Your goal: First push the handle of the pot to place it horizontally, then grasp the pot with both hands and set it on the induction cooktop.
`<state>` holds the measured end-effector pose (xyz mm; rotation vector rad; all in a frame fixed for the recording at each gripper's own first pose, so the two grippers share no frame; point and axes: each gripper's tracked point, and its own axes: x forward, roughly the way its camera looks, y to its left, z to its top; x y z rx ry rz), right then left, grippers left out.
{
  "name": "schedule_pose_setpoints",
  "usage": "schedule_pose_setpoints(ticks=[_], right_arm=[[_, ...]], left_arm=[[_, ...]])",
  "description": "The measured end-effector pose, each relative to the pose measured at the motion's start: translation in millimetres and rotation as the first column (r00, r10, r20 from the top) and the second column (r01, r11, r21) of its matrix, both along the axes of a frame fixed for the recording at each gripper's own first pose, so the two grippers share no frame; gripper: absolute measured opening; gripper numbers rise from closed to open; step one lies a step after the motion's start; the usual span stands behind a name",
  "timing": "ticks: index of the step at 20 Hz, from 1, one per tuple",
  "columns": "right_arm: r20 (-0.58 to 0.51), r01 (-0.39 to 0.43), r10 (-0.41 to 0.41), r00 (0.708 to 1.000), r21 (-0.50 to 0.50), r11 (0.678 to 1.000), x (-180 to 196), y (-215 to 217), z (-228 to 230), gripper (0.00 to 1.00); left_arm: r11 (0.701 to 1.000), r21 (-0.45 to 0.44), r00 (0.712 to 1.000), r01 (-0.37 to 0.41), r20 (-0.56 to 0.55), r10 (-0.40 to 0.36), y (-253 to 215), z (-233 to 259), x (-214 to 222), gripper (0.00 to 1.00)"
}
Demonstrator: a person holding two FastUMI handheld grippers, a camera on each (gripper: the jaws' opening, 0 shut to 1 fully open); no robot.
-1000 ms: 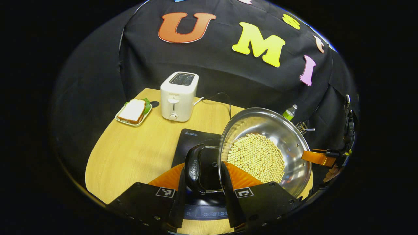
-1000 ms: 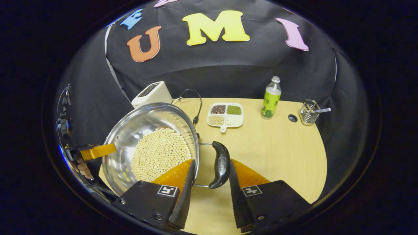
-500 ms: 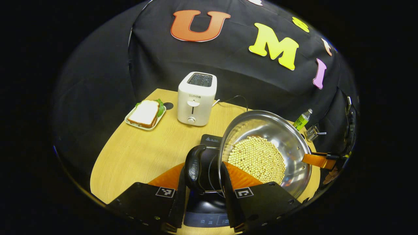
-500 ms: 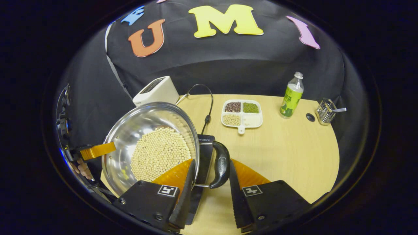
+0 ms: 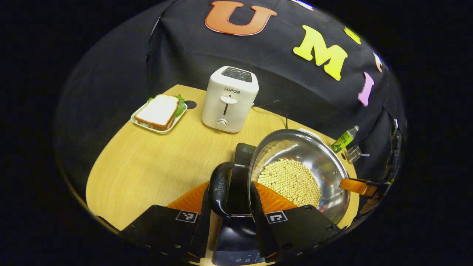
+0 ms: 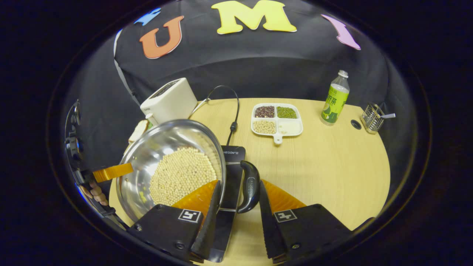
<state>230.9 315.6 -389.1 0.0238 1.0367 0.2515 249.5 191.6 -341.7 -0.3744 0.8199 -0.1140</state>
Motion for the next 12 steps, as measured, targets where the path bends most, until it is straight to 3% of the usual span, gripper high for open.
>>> schedule_pose_setpoints(ticks=[5,12], right_arm=[[0.025,0.005,-0.005,1.000,0.023,1.000,-0.3,0.1,-2.1,0.58],[0.106,0.025,-0.032,0.994,0.070,0.997,-0.6,1.5,-2.4,0.58]], left_arm=[[0.989,-0.148,0.997,-0.011,-0.077,0.000,-13.0,-12.1,-4.7,0.51],[0.975,-0.220,0.998,-0.024,-0.059,0.012,-14.2,-12.3,-0.2,0.51]])
